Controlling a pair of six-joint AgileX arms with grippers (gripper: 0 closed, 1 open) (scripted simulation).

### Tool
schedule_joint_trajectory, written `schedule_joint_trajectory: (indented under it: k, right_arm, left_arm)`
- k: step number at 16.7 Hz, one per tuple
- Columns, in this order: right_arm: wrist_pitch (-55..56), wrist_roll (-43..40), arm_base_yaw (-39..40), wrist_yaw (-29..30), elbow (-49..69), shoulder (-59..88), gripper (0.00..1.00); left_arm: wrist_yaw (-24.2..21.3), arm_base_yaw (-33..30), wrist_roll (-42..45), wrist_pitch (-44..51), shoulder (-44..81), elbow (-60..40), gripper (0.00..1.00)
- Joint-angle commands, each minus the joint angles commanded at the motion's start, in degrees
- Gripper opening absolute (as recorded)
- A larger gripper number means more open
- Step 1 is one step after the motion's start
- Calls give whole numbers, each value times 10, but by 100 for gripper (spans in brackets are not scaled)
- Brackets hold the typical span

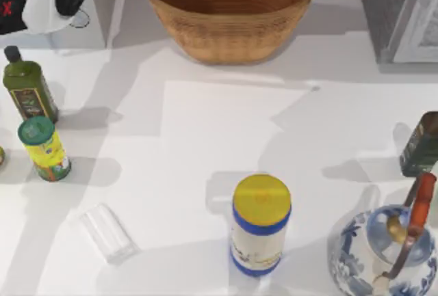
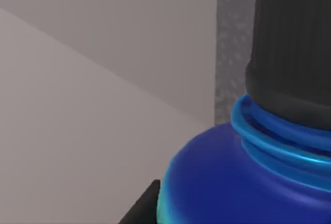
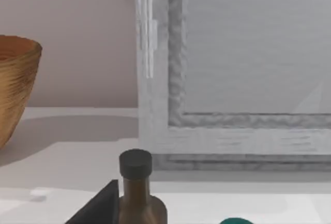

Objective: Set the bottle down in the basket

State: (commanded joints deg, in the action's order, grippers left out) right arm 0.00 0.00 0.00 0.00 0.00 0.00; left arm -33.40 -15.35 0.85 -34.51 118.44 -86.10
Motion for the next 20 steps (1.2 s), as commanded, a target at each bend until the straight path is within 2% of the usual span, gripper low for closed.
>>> schedule_joint_trajectory:
  k: [5,11,17,20]
  right_arm:
    - [0,0,0,0,0,0,100]
    - [0,0,0,0,0,0,100]
    - [0,0,0,0,0,0,100]
    - [0,0,0,0,0,0,100]
  left_arm:
    - [29,-26,-1,88,29,-95,0]
    - [31,-26,0,88,36,-105,0]
    - [53,-51,-2,94,145,-219,0]
    - [57,-56,-3,95,163,-238,0]
